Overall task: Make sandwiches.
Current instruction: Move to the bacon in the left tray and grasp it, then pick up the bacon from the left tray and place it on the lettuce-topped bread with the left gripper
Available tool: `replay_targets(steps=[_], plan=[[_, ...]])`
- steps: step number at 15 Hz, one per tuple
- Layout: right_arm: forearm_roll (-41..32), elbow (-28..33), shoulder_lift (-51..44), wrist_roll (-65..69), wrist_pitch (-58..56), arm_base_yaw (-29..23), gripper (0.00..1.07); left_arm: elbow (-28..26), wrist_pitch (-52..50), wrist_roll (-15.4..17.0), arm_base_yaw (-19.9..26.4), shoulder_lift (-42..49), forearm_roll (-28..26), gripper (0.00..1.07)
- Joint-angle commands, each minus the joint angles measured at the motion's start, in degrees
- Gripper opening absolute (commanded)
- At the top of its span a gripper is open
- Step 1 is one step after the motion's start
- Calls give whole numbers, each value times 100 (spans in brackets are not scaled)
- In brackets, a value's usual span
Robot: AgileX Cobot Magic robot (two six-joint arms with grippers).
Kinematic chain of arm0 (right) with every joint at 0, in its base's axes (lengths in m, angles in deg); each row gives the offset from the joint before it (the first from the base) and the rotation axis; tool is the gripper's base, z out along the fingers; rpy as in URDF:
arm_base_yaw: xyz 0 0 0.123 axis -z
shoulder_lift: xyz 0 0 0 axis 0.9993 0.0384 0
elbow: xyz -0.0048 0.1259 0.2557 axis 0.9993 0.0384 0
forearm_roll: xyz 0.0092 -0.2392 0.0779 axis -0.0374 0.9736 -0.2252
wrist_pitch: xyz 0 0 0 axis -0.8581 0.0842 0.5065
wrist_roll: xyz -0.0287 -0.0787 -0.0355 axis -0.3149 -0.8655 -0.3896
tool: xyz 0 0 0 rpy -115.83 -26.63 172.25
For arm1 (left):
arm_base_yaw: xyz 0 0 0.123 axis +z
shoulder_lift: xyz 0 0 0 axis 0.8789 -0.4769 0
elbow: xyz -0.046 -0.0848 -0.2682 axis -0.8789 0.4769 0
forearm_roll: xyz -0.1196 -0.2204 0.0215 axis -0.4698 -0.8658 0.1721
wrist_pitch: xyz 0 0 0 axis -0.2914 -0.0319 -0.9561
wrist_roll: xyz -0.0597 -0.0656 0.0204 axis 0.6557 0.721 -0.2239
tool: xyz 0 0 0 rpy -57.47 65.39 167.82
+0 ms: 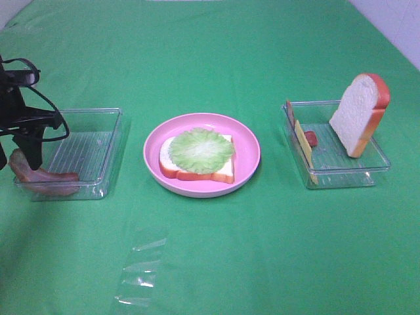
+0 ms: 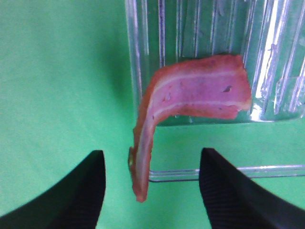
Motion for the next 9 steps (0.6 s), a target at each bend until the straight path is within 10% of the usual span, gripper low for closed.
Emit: replay_targets(steps=[1,4,9], plan=[[17,11,-149,52,52,0,84,46,-160,11,-23,-34,-46,34],[17,11,-149,52,52,0,84,46,-246,0,-23,-34,-46,0],[17,11,-149,52,52,0,84,46,-149,-57,-23,80,-52,0]])
